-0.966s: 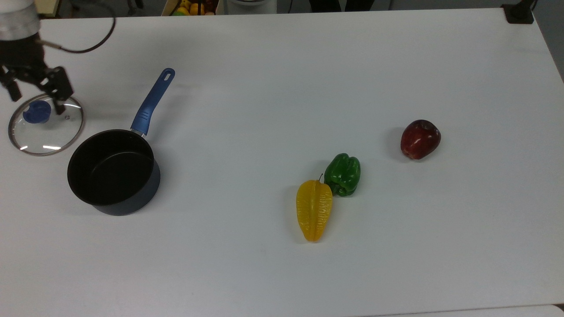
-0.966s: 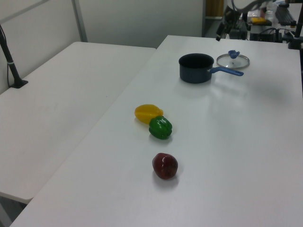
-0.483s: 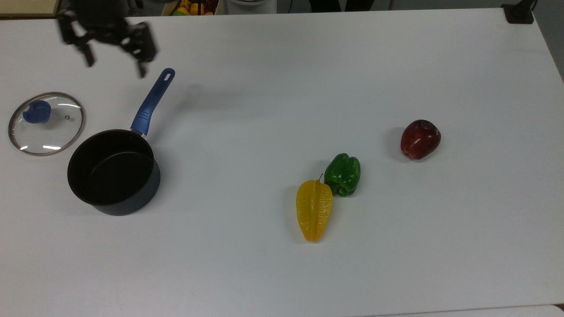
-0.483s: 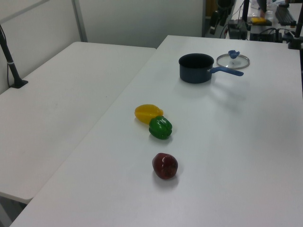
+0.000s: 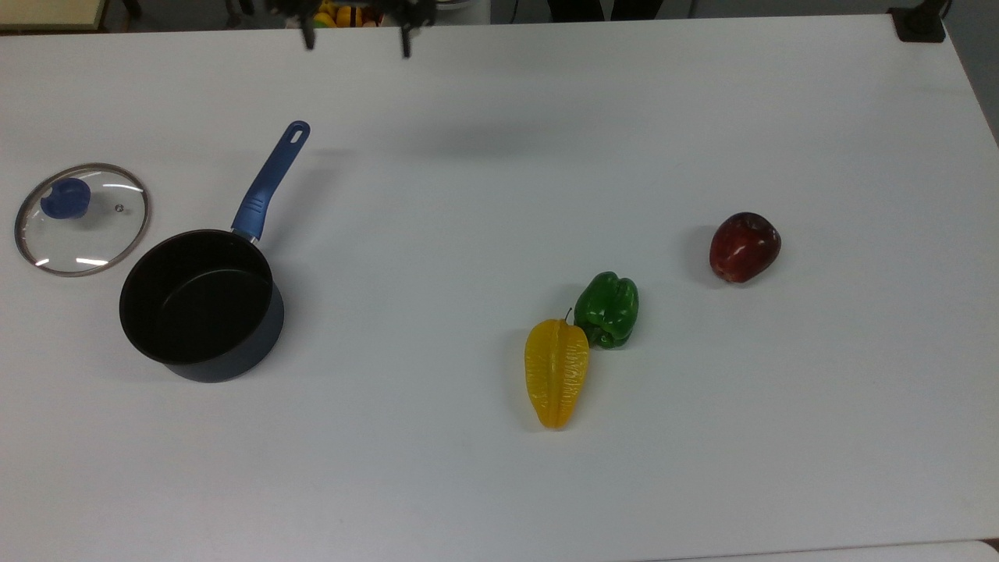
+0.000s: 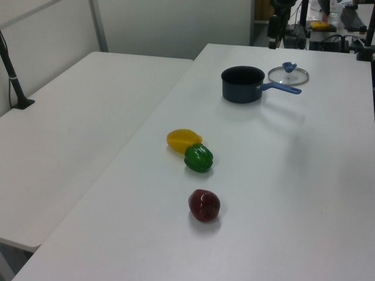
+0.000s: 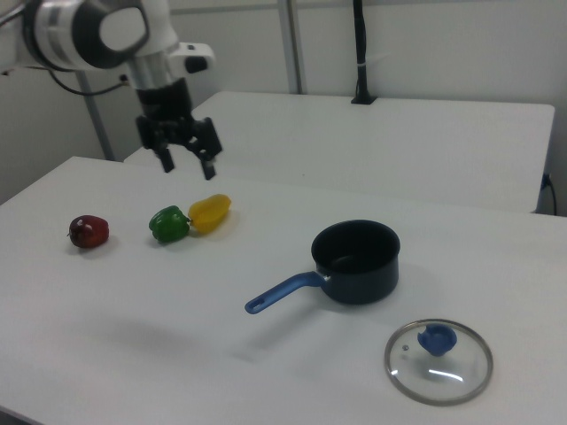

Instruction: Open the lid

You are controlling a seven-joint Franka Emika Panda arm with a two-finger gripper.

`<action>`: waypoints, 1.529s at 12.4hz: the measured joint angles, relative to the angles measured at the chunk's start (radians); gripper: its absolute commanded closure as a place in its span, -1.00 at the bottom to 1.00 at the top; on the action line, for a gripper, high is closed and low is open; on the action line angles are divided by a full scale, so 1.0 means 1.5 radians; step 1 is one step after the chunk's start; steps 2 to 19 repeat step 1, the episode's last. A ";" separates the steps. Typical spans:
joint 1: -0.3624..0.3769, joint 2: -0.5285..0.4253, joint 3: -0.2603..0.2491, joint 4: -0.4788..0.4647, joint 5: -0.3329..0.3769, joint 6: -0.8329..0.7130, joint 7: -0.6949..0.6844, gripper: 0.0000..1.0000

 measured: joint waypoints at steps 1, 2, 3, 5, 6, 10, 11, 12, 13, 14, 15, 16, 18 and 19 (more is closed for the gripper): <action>0.010 -0.011 0.000 -0.001 0.000 -0.022 0.004 -1.00; 0.010 -0.011 0.000 -0.001 0.000 -0.022 0.004 -1.00; 0.010 -0.011 0.000 -0.001 0.000 -0.022 0.004 -1.00; 0.010 -0.011 0.000 -0.001 0.000 -0.022 0.004 -1.00; 0.010 -0.011 0.000 -0.001 0.000 -0.022 0.004 -1.00; 0.010 -0.011 0.000 -0.001 0.000 -0.022 0.004 -1.00; 0.010 -0.011 0.000 -0.001 0.000 -0.022 0.004 -1.00; 0.010 -0.011 0.000 -0.001 0.000 -0.022 0.004 -1.00; 0.010 -0.011 0.000 -0.001 0.000 -0.022 0.004 -1.00; 0.010 -0.011 0.000 -0.001 0.000 -0.022 0.004 -1.00; 0.010 -0.011 0.000 -0.001 0.000 -0.022 0.004 -1.00; 0.010 -0.011 0.000 -0.001 0.000 -0.022 0.004 -1.00; 0.010 -0.011 0.000 -0.001 0.000 -0.022 0.004 -1.00; 0.010 -0.011 0.000 -0.001 0.000 -0.022 0.004 -1.00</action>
